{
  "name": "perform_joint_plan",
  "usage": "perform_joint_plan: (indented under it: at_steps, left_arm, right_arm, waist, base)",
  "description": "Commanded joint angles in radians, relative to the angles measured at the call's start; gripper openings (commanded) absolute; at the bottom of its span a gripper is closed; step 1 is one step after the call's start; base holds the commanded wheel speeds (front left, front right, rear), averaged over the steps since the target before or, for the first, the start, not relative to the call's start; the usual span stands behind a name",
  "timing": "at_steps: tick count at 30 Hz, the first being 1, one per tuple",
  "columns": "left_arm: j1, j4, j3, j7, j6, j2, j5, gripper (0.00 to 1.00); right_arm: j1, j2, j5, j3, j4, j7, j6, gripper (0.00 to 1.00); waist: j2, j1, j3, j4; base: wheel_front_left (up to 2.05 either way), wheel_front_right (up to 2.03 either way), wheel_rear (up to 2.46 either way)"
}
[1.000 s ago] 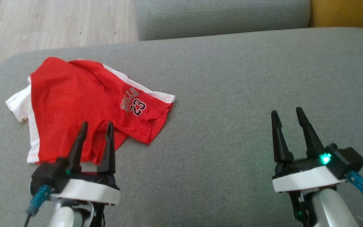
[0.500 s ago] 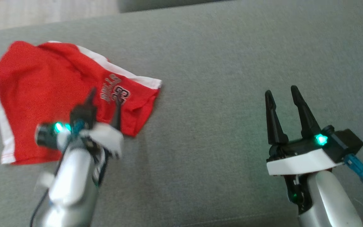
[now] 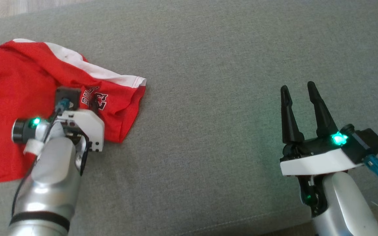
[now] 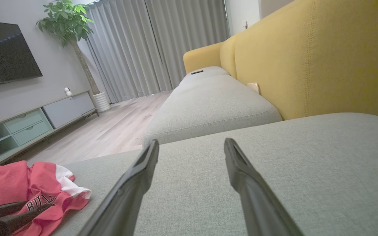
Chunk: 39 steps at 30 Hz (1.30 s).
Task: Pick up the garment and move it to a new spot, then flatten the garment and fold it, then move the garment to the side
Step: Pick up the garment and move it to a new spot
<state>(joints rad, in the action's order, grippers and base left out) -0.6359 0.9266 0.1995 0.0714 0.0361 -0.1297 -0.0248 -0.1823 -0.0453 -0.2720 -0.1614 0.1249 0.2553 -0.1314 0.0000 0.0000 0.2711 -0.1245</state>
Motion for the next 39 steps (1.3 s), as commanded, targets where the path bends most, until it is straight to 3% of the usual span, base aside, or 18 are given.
perform_joint_plan:
  at_steps: [1, 2, 11, 17, 21, 30, 36, 37, 38, 39]
  left_arm:
    - [-0.038, 0.002, -0.020, -0.015, -0.012, -0.037, 0.010, 0.46]
    - [-0.044, 0.008, -0.018, -0.010, -0.017, -0.038, 0.012, 0.00]
    - [-0.073, -0.013, -0.020, 0.130, -0.060, 0.020, 0.071, 0.00]
    - [-0.078, -0.117, 0.017, 0.179, -0.099, 0.071, 0.129, 0.00]
    - [-0.062, -0.214, 0.085, 0.186, -0.094, 0.078, 0.198, 0.00]
    - [-0.112, -0.417, 0.371, 0.189, 0.058, 0.079, 0.440, 0.00]
    - [-0.213, -0.500, 0.426, 0.190, 0.168, 0.079, 0.514, 0.00]
    - [-0.223, -0.510, 0.427, 0.190, 0.180, 0.079, 0.523, 0.07]
    - [-0.229, -0.513, 0.428, 0.190, 0.191, 0.079, 0.532, 1.00]
    - [-0.235, -0.508, 0.436, 0.190, 0.197, 0.079, 0.536, 1.00]
  right_arm:
    - [-0.042, -0.005, -0.006, -0.026, -0.036, 0.006, 0.001, 1.00]
    - [-0.044, -0.005, -0.007, -0.027, -0.036, 0.006, 0.001, 1.00]
    - [-0.041, -0.005, -0.010, -0.032, -0.026, 0.006, 0.001, 1.00]
    - [-0.033, -0.005, -0.014, -0.040, -0.023, 0.006, 0.001, 1.00]
    - [-0.032, -0.005, -0.019, -0.054, -0.020, 0.006, 0.001, 1.00]
    - [-0.045, -0.005, -0.049, -0.102, -0.024, 0.006, 0.001, 1.00]
    - [-0.059, -0.005, -0.068, -0.128, -0.026, 0.006, 0.001, 1.00]
    - [-0.061, -0.005, -0.070, -0.130, -0.027, 0.006, 0.001, 1.00]
    - [-0.062, -0.005, -0.072, -0.131, -0.027, 0.006, 0.001, 1.00]
    - [-0.062, -0.005, -0.073, -0.131, -0.027, 0.006, 0.001, 1.00]
  waist:
    - [0.0000, 0.0000, -0.001, -0.002]
    - [0.0000, 0.0000, -0.001, -0.003]
    - [0.0000, 0.0000, -0.038, -0.012]
    - [0.0000, 0.0000, -0.060, -0.023]
    - [0.0000, 0.0000, -0.068, -0.042]
    - [0.0000, 0.0000, -0.050, -0.125]
    - [0.0000, 0.0000, -0.029, -0.180]
    - [0.0000, 0.0000, -0.026, -0.184]
    - [0.0000, 0.0000, -0.025, -0.187]
    - [0.0000, 0.0000, -0.025, -0.189]
  base:
    - [0.00, 0.00, 0.00]
    - [0.00, 0.00, 0.00]
    - [0.00, 0.00, 0.00]
    - [0.00, 0.00, 0.00]
    - [0.00, 0.00, 0.00]
    - [0.00, 0.00, 0.00]
    - [0.00, 0.00, 0.00]
    - [0.00, 0.00, 0.00]
    - [0.00, 0.00, 0.00]
    - [0.00, 0.00, 0.00]
